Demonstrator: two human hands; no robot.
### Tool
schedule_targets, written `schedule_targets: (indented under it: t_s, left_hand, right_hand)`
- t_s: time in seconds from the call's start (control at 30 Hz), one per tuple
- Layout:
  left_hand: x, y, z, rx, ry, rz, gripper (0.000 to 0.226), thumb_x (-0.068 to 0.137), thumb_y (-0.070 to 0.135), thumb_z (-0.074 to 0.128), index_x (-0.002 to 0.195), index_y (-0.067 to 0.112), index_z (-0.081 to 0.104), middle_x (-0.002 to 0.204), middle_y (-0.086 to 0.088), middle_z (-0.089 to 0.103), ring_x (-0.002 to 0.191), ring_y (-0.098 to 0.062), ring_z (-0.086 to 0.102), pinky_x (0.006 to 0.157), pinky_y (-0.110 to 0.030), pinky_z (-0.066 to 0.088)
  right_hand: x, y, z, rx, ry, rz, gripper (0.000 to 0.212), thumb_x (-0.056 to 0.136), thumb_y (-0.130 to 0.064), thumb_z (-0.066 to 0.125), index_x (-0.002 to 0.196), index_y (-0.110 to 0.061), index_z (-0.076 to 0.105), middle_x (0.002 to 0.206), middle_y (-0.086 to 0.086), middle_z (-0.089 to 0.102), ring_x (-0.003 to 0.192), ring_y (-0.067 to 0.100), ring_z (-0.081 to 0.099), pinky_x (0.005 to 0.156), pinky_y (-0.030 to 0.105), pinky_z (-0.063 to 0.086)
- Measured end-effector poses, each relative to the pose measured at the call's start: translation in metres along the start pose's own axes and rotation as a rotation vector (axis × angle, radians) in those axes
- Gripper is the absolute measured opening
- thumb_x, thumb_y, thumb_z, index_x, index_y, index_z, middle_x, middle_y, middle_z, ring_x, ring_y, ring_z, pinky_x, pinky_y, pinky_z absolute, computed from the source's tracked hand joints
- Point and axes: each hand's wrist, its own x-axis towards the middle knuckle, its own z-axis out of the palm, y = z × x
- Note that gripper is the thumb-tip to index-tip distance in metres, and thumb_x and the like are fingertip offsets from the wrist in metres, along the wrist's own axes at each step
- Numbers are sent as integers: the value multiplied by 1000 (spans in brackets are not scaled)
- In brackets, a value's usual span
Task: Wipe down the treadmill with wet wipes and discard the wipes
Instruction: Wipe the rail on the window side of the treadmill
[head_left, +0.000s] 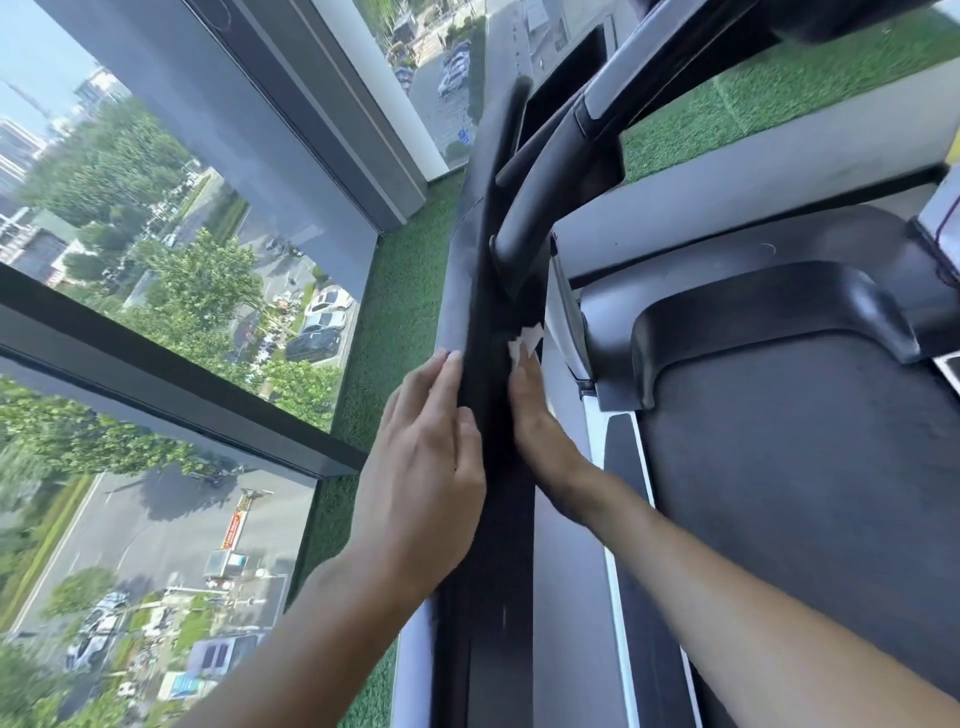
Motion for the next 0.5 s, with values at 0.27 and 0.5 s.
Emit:
schedule_targets:
  t_s: [0.27,0.5]
  left_hand:
    - [-6,-4,7,-93,48,-41,47,104,20,39,151,21,40,151,18,36,141,-2,32,114,-31,33]
    - [-5,-1,8,-63,34,-50,53,100,28,31,152,22,37,153,17,35,142,-3,31,115,-33,34]
  right_hand:
    - [-47,8,17,-10,-71,-65,74,93,-73,16,156,-43,-7,161,-30,-12,145,-12,-13,126,39,-1]
    - [-40,-5,20,10,-64,-49,68,90,-73,16,152,-53,-6,161,-30,-10,147,-9,-13,125,41,-1]
